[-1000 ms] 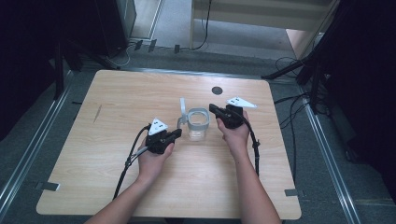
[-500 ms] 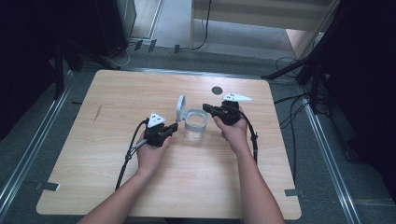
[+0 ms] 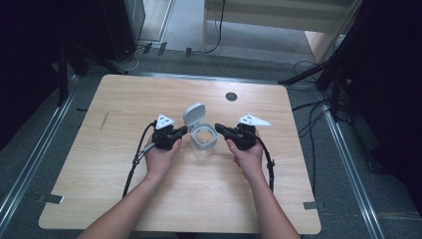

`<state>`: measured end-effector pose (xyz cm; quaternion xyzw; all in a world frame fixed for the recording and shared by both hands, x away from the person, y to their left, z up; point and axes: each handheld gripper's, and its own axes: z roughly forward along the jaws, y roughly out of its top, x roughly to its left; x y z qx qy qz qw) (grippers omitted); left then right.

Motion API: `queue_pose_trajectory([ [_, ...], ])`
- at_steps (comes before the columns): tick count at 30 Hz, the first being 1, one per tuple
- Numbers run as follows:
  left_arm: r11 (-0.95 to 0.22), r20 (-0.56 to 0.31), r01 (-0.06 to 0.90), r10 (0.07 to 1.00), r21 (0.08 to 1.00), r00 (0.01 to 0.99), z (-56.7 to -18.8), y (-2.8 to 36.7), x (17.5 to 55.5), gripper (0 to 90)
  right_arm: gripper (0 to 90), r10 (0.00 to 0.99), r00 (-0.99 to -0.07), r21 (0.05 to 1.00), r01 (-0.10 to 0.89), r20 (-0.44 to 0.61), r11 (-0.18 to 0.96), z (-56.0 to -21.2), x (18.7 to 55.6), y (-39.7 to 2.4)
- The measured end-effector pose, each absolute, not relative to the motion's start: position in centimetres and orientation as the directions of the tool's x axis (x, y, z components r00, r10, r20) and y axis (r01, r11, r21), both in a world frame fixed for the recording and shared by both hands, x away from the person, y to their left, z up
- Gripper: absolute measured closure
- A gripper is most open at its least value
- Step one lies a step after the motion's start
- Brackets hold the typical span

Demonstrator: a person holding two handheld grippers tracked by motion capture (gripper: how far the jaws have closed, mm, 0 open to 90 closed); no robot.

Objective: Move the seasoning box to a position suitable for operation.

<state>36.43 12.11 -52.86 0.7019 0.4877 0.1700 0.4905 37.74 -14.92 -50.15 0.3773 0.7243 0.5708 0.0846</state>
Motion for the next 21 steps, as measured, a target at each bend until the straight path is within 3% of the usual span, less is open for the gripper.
queue_pose_trajectory([
  [12,-0.029,-0.291,0.533,0.812,0.846,0.506,-53.4,10.7,37.2,90.0,90.0,0.663,-0.681,0.894,0.446,0.311,0.039,-50.6,33.4,-14.4],
  [18,-0.026,-0.287,0.531,0.818,0.847,0.499,-53.3,11.9,36.6,90.0,90.0,0.652,-0.689,0.899,0.438,0.316,0.027,-50.7,32.6,-14.2],
  [21,-0.018,-0.274,0.497,0.816,0.868,0.508,-52.8,13.9,35.0,86.9,90.0,0.692,-0.665,0.911,0.412,0.283,0.023,-50.2,33.0,-14.6],
])
